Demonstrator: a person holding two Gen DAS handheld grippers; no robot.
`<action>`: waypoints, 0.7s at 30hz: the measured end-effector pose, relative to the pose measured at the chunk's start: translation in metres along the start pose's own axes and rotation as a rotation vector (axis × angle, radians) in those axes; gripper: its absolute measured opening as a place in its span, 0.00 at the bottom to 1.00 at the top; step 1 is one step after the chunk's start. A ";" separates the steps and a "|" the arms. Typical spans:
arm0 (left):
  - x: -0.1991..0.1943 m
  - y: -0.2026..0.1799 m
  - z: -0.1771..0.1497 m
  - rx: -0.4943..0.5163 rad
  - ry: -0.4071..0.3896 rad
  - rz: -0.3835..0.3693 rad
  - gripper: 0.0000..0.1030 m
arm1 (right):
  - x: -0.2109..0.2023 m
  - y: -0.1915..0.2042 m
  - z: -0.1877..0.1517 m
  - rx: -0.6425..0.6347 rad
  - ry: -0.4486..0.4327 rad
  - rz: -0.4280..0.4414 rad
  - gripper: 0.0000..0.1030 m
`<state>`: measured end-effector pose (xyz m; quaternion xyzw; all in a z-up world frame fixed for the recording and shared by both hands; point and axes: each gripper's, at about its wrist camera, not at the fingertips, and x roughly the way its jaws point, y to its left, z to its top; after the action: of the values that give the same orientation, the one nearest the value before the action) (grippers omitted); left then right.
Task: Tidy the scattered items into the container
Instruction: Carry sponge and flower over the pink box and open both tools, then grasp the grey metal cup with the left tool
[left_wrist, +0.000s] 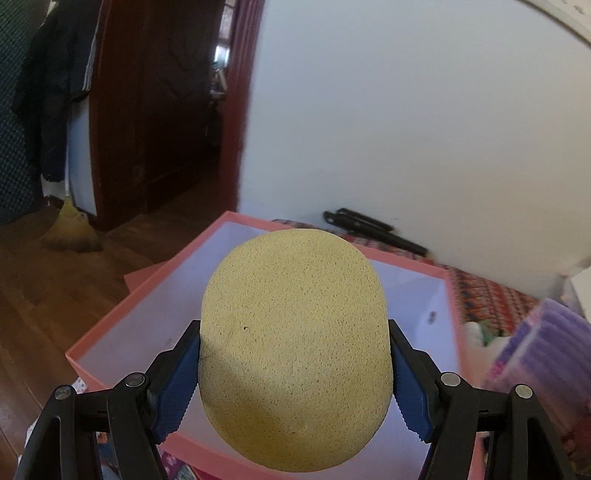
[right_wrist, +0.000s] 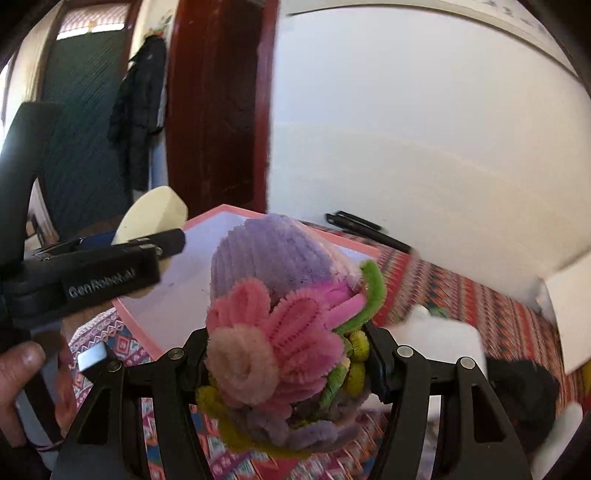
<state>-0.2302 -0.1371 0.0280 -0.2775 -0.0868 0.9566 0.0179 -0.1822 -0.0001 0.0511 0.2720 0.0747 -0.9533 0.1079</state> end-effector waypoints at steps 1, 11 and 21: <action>0.005 0.004 -0.001 -0.010 0.013 -0.004 0.75 | 0.010 0.005 0.004 -0.006 0.007 0.008 0.65; 0.010 0.011 0.001 -0.037 0.001 0.077 0.99 | 0.038 0.009 0.014 -0.028 -0.017 -0.014 0.91; -0.053 -0.048 -0.023 0.124 -0.044 -0.030 0.99 | -0.050 -0.067 -0.042 0.111 -0.016 -0.091 0.91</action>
<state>-0.1740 -0.0904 0.0448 -0.2535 -0.0317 0.9656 0.0477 -0.1361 0.0815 0.0487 0.2662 0.0333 -0.9620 0.0498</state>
